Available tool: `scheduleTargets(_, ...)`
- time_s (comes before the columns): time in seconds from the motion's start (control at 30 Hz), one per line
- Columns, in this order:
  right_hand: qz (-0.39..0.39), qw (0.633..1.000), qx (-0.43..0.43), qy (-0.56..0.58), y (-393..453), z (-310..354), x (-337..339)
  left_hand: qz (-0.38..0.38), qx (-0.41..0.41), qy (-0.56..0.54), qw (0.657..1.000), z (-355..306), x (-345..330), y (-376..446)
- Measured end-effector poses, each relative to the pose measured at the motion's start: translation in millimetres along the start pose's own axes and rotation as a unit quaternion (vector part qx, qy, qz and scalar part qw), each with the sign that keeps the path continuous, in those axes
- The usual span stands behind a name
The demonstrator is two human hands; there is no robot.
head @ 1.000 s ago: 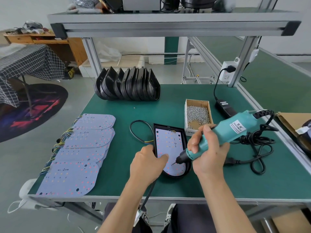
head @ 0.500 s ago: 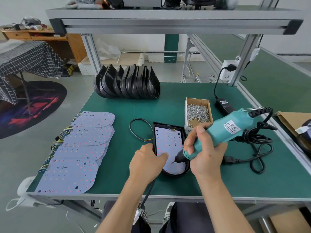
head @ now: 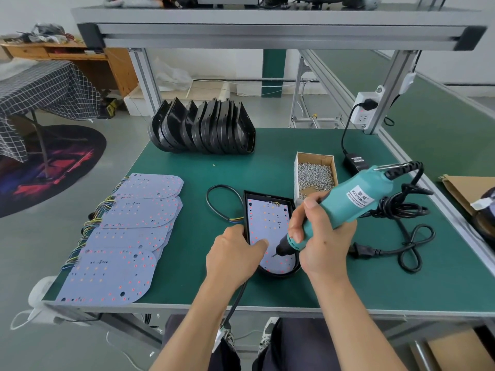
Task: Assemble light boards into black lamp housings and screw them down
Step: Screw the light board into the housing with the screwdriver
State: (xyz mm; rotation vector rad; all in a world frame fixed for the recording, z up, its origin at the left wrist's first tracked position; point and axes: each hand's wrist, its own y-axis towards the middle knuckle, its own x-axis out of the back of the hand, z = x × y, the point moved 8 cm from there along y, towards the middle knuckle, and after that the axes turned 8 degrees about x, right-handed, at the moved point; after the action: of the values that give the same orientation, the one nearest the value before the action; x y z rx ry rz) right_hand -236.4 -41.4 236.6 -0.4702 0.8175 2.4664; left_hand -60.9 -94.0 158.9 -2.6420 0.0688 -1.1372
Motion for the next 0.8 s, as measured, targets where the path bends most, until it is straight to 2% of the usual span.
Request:
scheduleTargets(0.47, 0.011, 1.000, -0.007, 0.004, 0.5, -2.1, 0.6, -0.006, 0.000, 0.007, 1.000, 0.6, -0.4, 0.8)
scheduleTargets(0.7, 0.051, 0.998, -0.006, 0.031, 3.0, 1.1, -3.5, -0.005, -0.002, 0.012, 1.000, -0.1, 0.2, -0.8)
scheduleTargets(0.8, 0.039, 0.998, -0.010, 0.043, 4.3, 0.3, -0.3, -0.002, 0.001, 0.012, 1.000, -0.6, 0.2, -1.6)
